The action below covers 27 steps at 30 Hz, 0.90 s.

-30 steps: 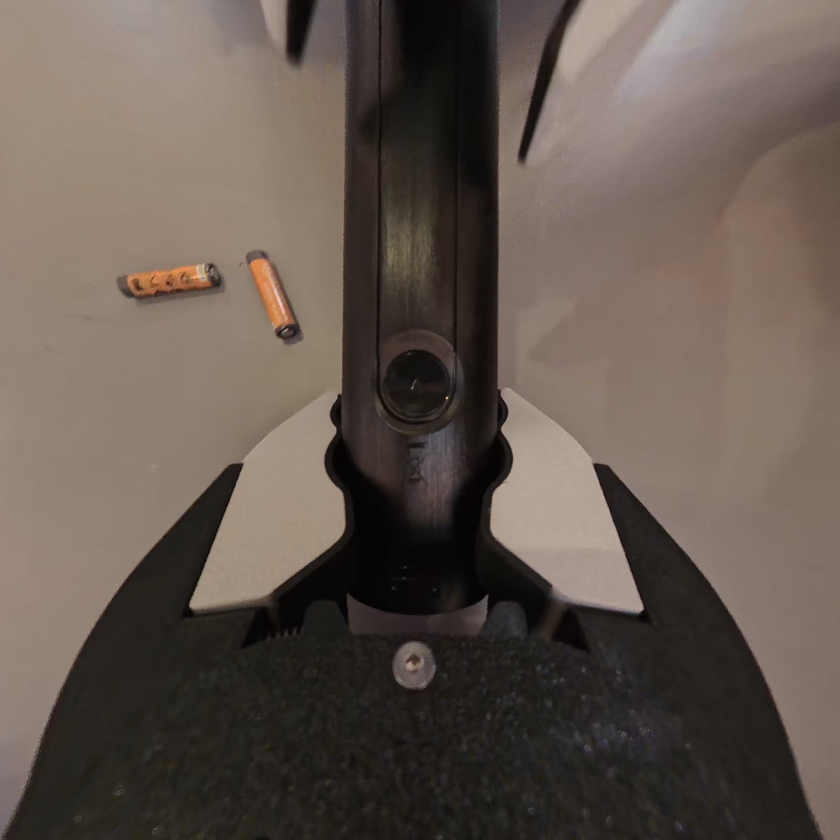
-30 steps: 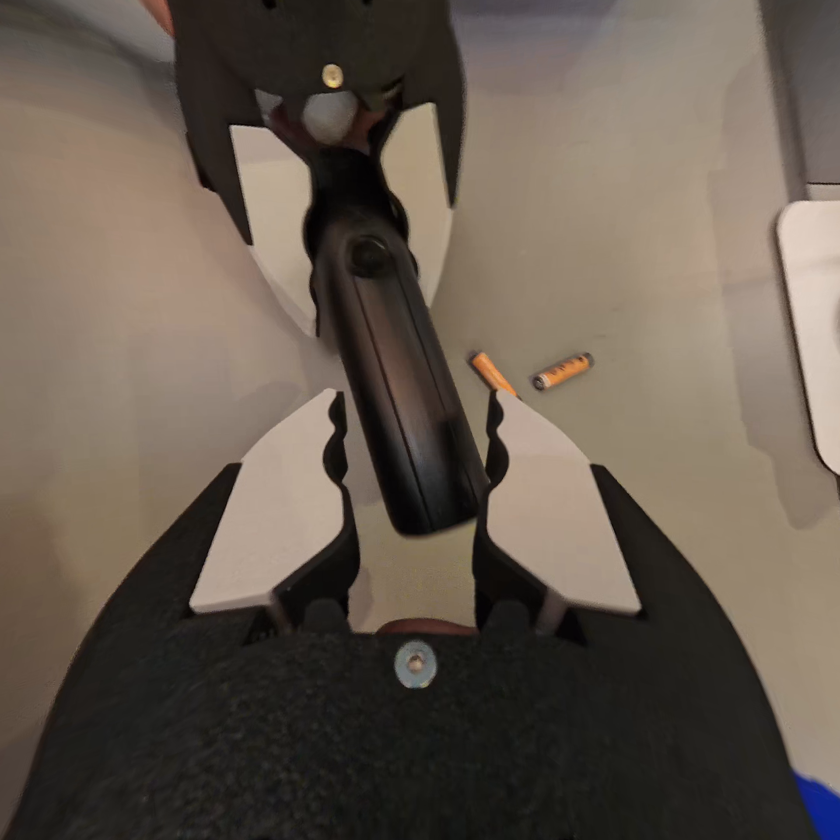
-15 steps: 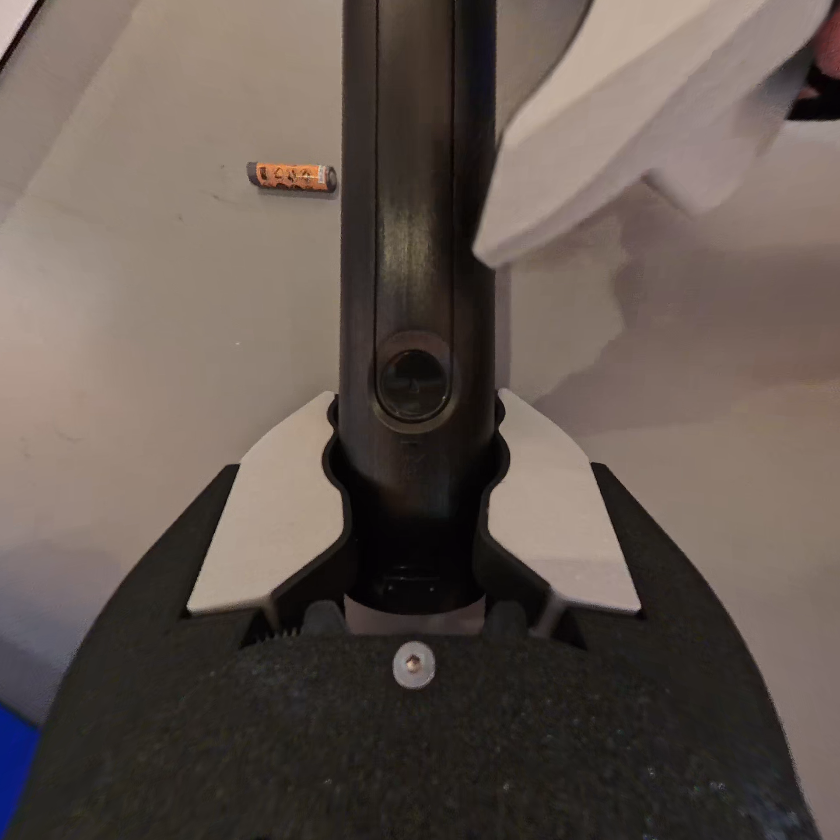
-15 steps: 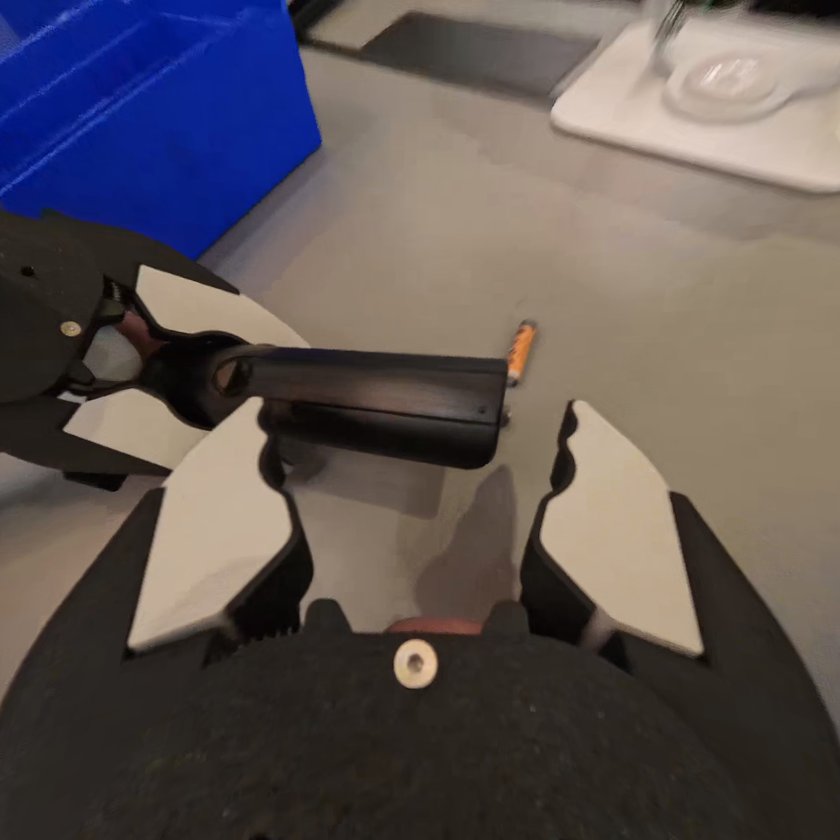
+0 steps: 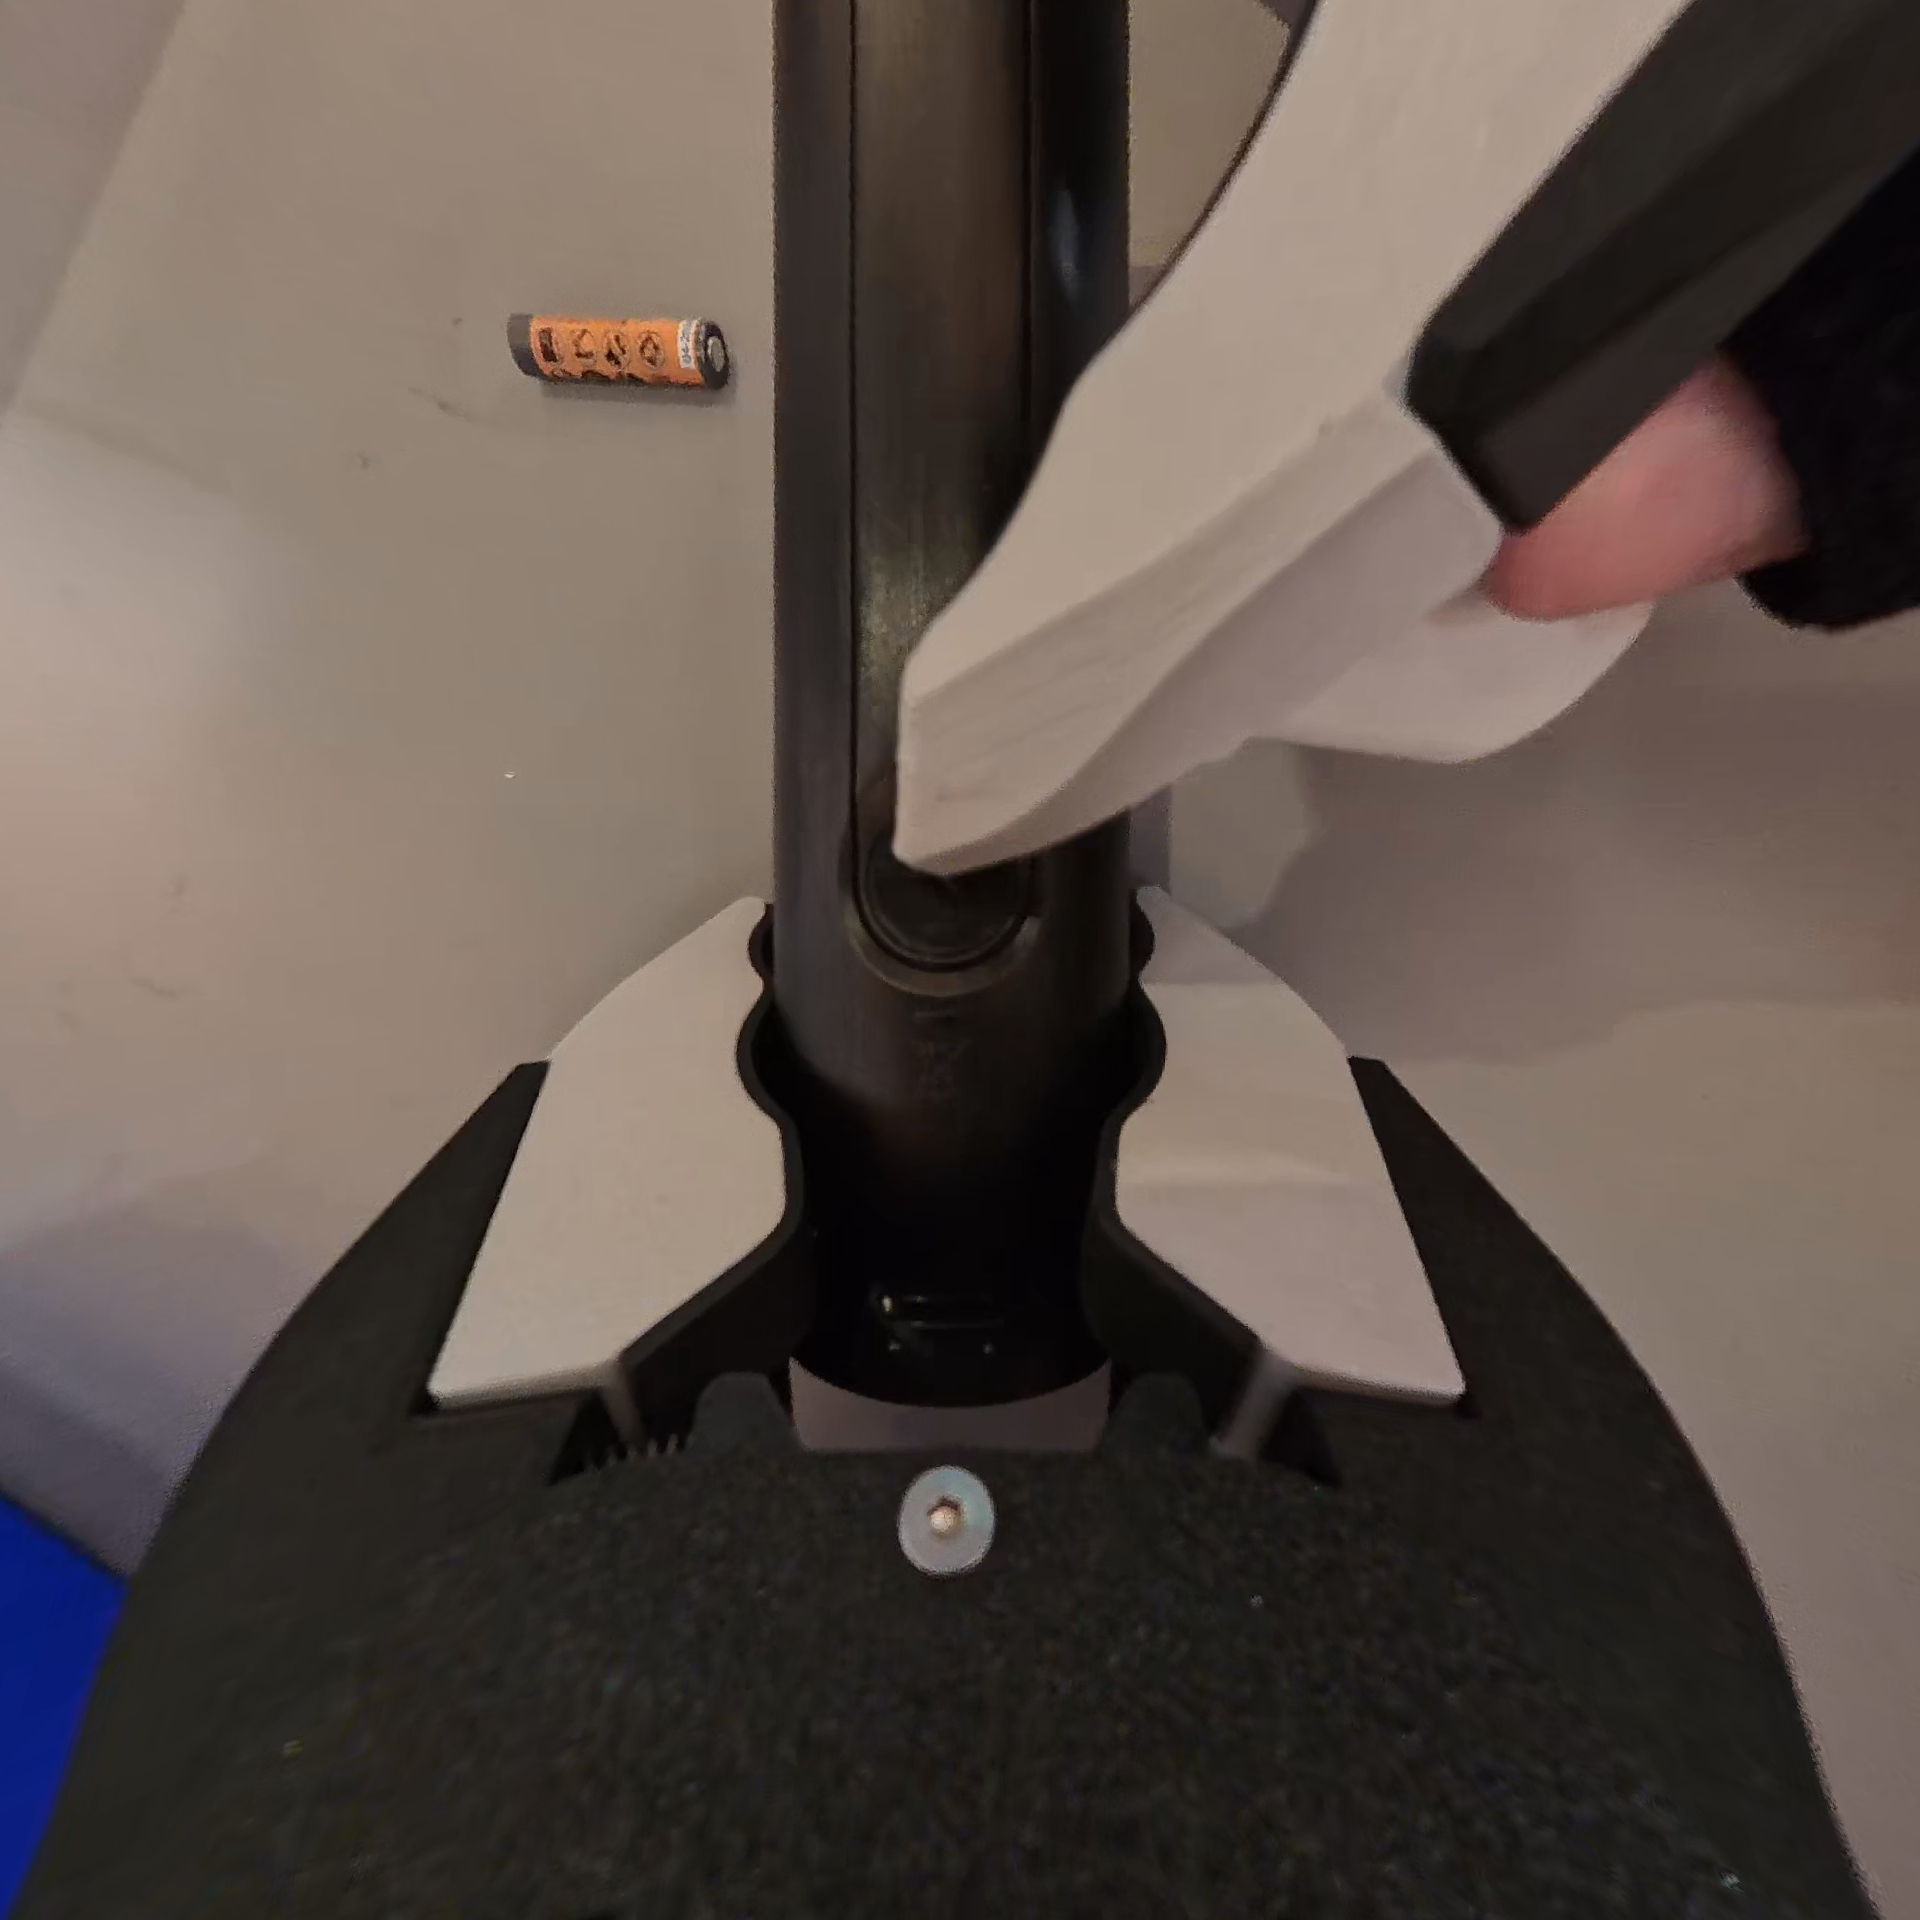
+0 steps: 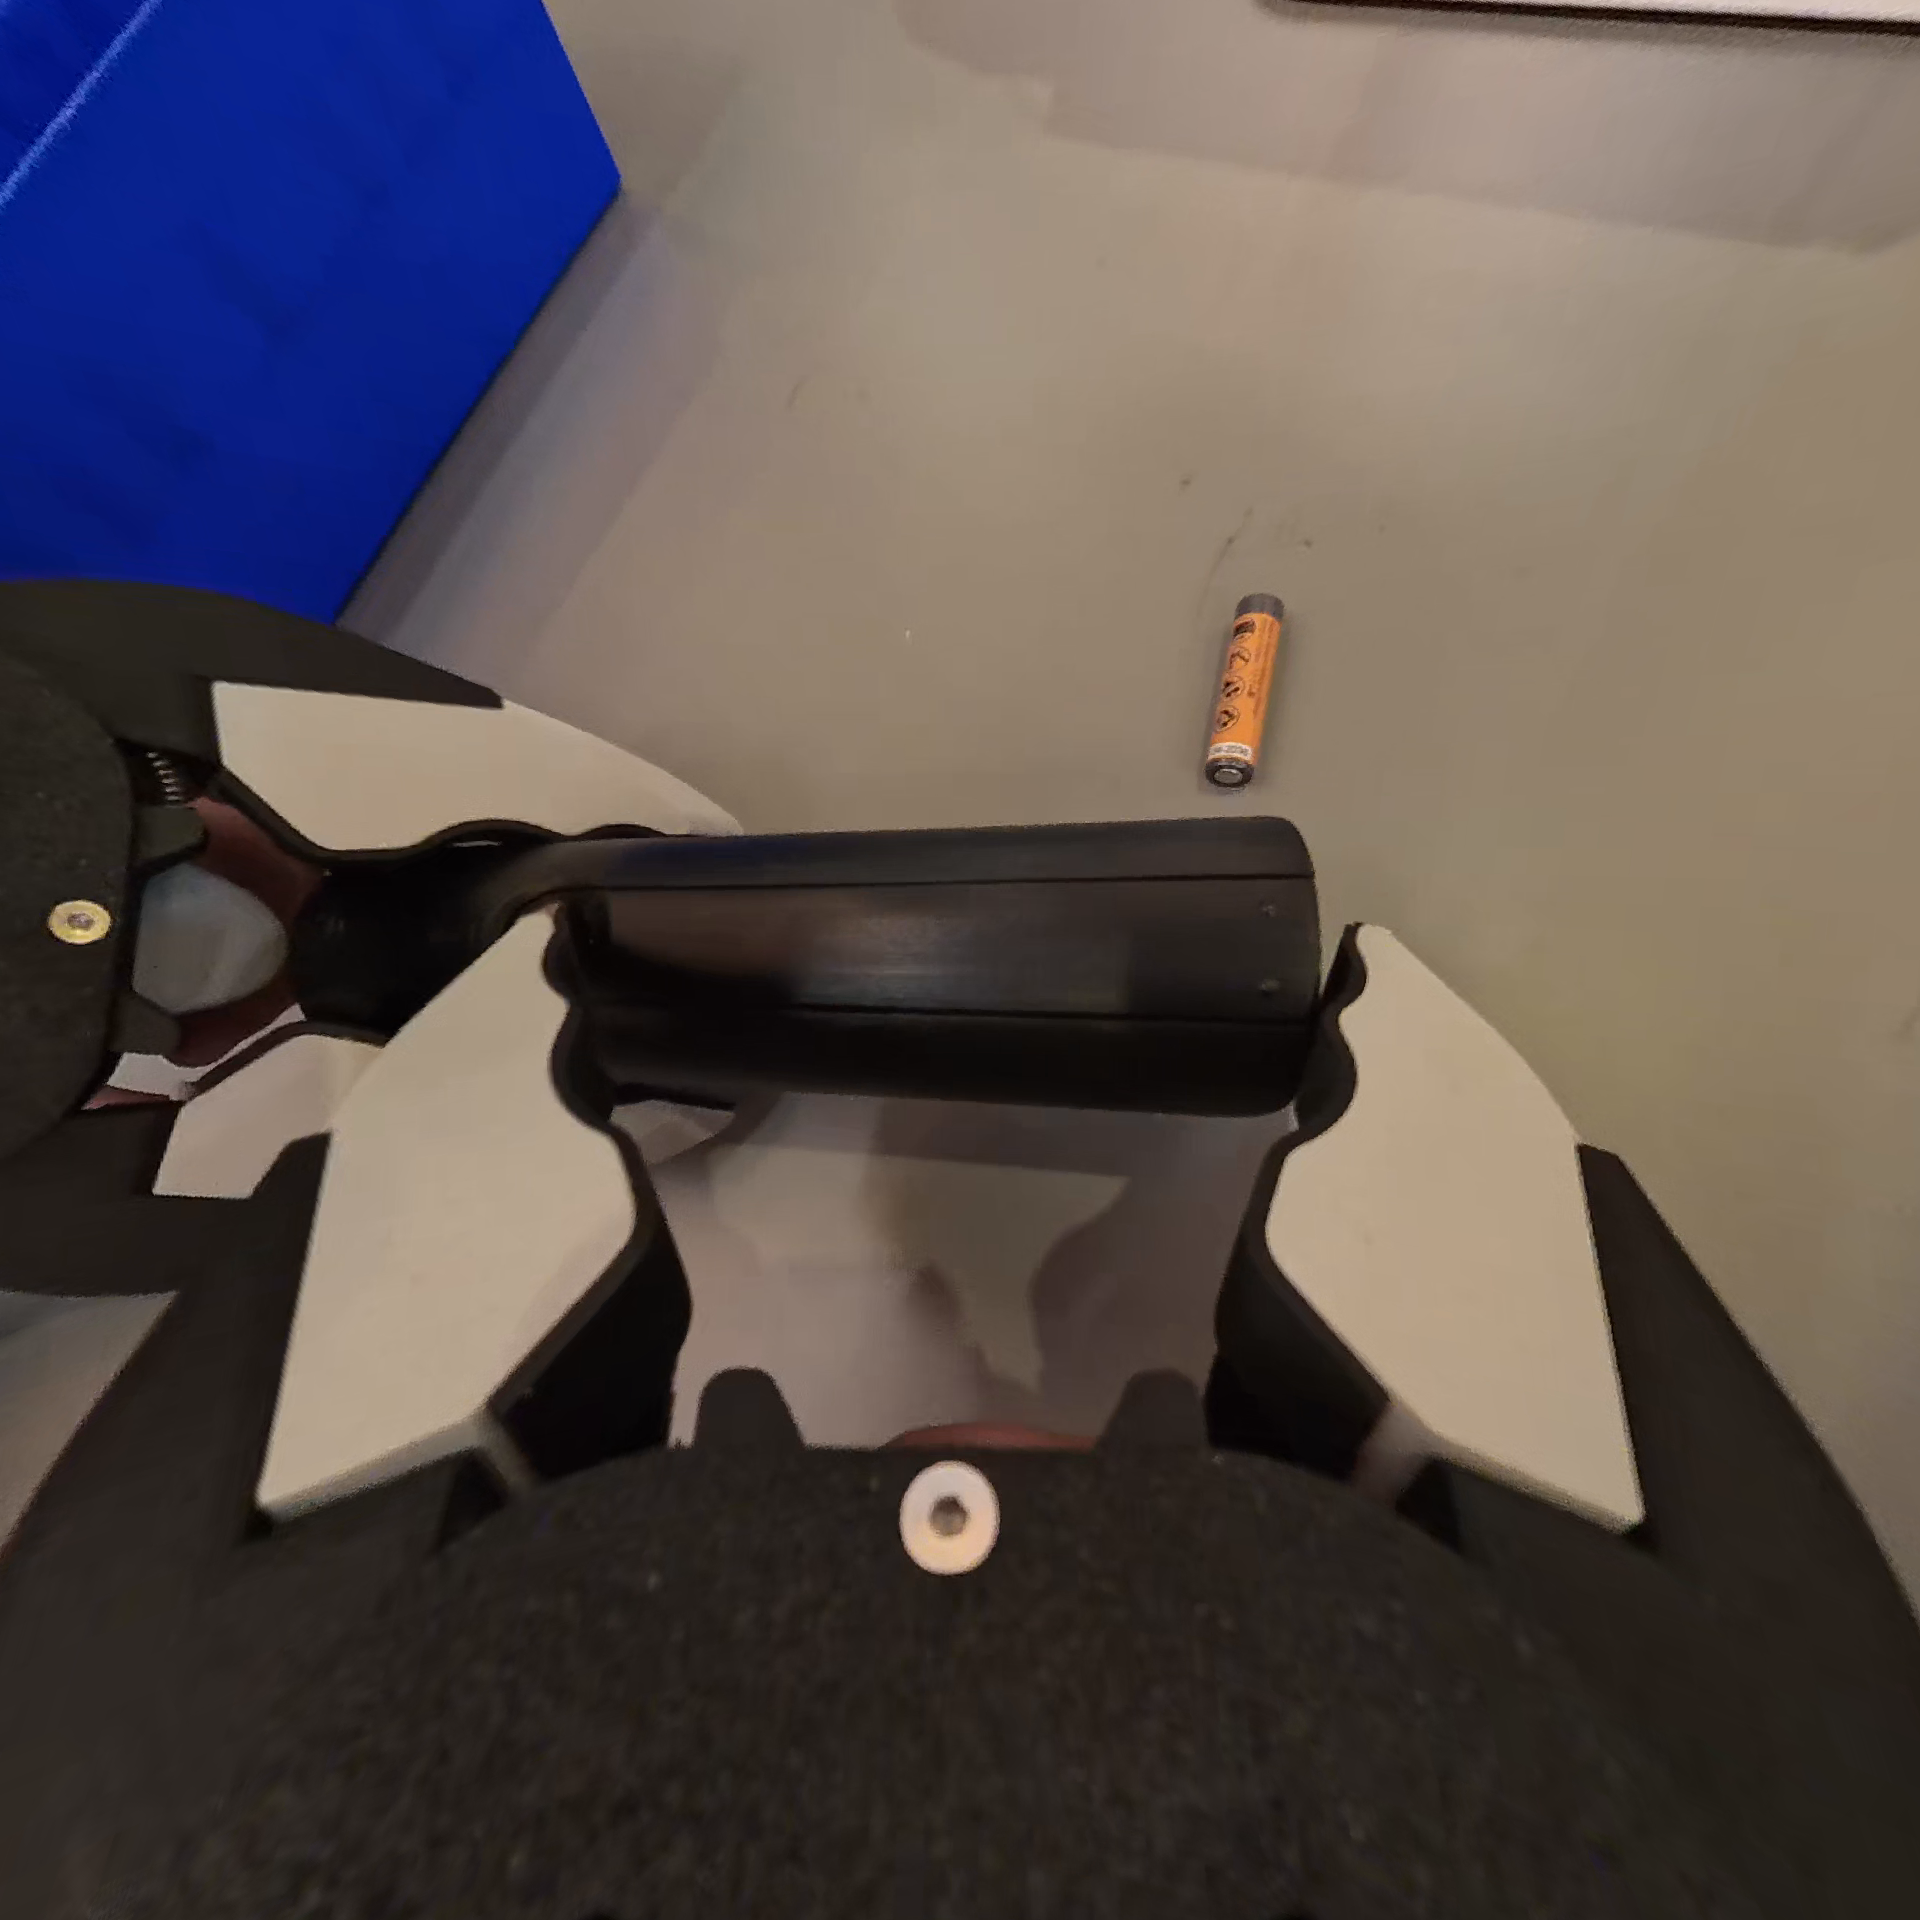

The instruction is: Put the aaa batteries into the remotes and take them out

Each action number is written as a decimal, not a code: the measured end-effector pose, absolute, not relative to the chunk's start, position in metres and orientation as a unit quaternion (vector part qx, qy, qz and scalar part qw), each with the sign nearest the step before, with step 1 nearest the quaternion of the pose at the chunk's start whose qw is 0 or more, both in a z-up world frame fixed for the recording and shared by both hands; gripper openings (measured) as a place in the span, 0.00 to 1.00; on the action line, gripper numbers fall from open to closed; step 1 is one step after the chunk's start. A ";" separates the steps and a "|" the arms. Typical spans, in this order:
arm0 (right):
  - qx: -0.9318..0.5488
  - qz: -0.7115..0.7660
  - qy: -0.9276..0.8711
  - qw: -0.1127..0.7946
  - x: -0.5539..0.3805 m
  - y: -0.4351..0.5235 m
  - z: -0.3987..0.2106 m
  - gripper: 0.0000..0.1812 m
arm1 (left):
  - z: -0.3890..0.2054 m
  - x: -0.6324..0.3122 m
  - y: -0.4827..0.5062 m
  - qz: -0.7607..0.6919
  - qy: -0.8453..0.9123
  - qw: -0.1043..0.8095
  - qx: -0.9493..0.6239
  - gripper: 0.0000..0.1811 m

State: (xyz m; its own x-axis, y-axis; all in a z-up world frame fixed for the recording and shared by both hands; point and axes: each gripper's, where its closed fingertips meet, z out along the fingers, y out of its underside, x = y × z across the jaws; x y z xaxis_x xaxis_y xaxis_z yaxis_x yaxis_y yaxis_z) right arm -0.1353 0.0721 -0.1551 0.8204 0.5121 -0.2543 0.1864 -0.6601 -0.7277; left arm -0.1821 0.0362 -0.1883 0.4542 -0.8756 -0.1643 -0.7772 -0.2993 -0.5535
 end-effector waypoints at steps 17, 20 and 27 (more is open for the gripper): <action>-0.851 0.322 -0.149 0.387 -0.102 0.065 -0.128 0.57 | -0.178 -0.183 0.038 -0.087 0.485 0.337 -0.802 0.34; -0.839 0.392 -0.107 0.363 -0.139 0.041 -0.141 0.59 | -0.171 -0.182 0.044 -0.096 0.456 0.343 -0.816 0.34; -0.834 0.331 -0.077 0.433 -0.144 0.055 -0.141 0.60 | -0.176 -0.177 0.041 -0.076 0.458 0.325 -0.824 0.33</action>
